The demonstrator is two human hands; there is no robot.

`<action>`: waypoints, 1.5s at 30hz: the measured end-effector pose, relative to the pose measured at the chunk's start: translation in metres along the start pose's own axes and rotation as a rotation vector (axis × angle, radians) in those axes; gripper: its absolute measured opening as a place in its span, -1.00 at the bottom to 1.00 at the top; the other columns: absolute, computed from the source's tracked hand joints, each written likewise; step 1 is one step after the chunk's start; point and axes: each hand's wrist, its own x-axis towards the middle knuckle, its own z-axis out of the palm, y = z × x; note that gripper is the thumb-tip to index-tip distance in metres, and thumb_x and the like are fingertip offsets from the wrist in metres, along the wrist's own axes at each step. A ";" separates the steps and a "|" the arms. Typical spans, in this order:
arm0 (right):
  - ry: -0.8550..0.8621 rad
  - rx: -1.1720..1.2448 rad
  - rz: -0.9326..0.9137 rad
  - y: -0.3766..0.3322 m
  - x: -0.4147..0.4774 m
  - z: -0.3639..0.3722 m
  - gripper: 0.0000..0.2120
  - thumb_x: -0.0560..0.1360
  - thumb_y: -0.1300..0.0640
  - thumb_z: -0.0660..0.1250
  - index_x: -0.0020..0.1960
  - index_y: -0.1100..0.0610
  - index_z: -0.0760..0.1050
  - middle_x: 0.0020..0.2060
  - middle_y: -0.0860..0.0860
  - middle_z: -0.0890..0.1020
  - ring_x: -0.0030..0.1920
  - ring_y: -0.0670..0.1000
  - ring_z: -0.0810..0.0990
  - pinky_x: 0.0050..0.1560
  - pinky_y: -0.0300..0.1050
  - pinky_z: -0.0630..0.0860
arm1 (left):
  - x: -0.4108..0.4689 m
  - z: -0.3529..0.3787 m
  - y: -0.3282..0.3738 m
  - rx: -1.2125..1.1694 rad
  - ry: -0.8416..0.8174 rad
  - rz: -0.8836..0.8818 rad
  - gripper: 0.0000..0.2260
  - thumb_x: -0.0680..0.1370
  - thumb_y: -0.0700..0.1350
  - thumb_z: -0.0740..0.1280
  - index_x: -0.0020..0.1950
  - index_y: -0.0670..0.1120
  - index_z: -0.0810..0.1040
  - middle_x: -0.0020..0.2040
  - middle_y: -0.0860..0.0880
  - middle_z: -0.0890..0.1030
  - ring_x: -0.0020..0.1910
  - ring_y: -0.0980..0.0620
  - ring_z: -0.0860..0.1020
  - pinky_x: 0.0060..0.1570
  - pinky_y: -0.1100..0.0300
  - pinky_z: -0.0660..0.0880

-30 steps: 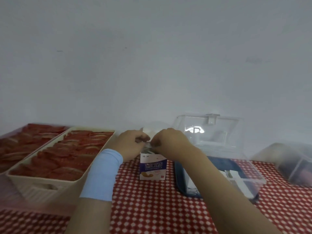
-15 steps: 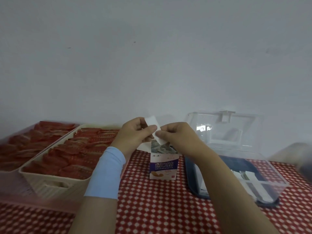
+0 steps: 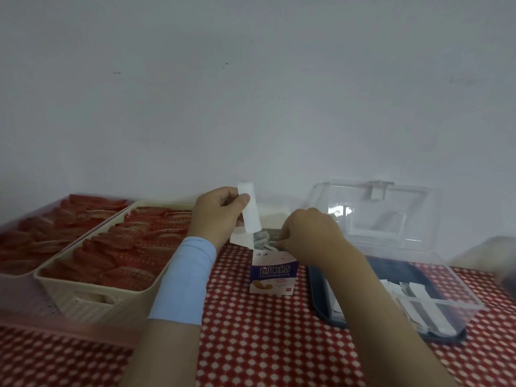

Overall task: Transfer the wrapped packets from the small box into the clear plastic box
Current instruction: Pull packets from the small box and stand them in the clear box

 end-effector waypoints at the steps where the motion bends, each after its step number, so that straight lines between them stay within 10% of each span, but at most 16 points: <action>1: -0.011 0.012 -0.004 0.000 -0.001 -0.001 -0.71 0.52 -0.20 0.38 0.00 -0.01 0.69 -0.12 -0.03 0.68 -0.04 0.00 0.58 0.00 -0.07 0.54 | 0.000 0.000 0.000 0.017 -0.006 0.006 -0.88 0.58 -0.17 0.37 -0.13 -0.05 0.66 -0.20 0.00 0.70 -0.37 0.16 0.62 -0.29 0.26 0.58; 11: 0.127 0.396 -0.007 0.016 -0.001 -0.013 -0.90 0.60 0.12 0.32 -0.06 -0.02 0.59 -0.07 -0.03 0.67 -0.18 -0.06 0.61 -0.13 -0.15 0.60 | 0.002 -0.001 -0.004 0.152 0.052 0.080 -0.88 0.55 -0.14 0.39 -0.17 -0.12 0.68 -0.20 -0.06 0.71 -0.20 -0.05 0.68 -0.09 -0.11 0.64; 15: 0.244 0.699 -0.057 0.026 -0.010 -0.029 -0.88 0.58 0.23 0.35 -0.02 0.03 0.60 -0.24 -0.08 0.67 -0.43 -0.17 0.59 -0.42 -0.41 0.43 | 0.001 -0.002 0.000 0.168 0.039 0.083 -0.92 0.54 -0.17 0.41 -0.14 -0.02 0.64 -0.20 0.02 0.70 -0.22 0.01 0.68 -0.14 0.01 0.66; 24: 0.145 0.790 -0.225 0.016 -0.021 -0.041 -0.79 0.56 0.22 0.39 -0.16 -0.05 0.62 -0.31 -0.18 0.65 -0.31 -0.29 0.57 -0.27 -0.44 0.44 | -0.007 0.001 0.013 -0.030 -0.398 -0.119 -0.89 0.55 -0.10 0.42 -0.12 -0.13 0.61 -0.13 -0.11 0.72 -0.24 -0.01 0.61 -0.31 0.24 0.51; 31: 0.206 0.922 -0.256 0.010 -0.017 -0.032 -0.89 0.54 0.19 0.40 -0.09 0.04 0.69 -0.01 -0.16 0.70 -0.18 -0.32 0.59 -0.04 -0.32 0.46 | -0.014 -0.002 0.013 -0.352 -0.545 -0.200 -0.74 0.48 -0.02 0.36 -0.01 -0.21 0.57 -0.19 -0.10 0.66 -0.31 0.07 0.56 -0.43 0.31 0.42; 40: 0.259 1.129 -0.273 0.000 -0.018 -0.029 -0.87 0.56 0.30 0.37 0.07 0.13 0.54 -0.31 -0.08 0.59 -0.35 -0.16 0.61 -0.26 -0.29 0.54 | -0.018 -0.001 0.012 -0.500 -0.621 -0.219 -0.73 0.46 -0.05 0.32 0.01 -0.22 0.61 -0.07 -0.14 0.71 -0.14 -0.02 0.67 -0.13 0.14 0.64; 45: 0.182 1.035 -0.314 0.000 -0.023 -0.030 -0.36 0.52 0.12 0.46 0.49 -0.19 0.28 0.25 -0.22 0.53 0.15 -0.22 0.58 -0.06 -0.27 0.60 | -0.018 -0.003 0.014 -0.588 -0.596 -0.266 -0.74 0.48 -0.07 0.33 0.05 -0.23 0.59 -0.06 -0.17 0.69 -0.13 -0.10 0.69 -0.17 0.06 0.65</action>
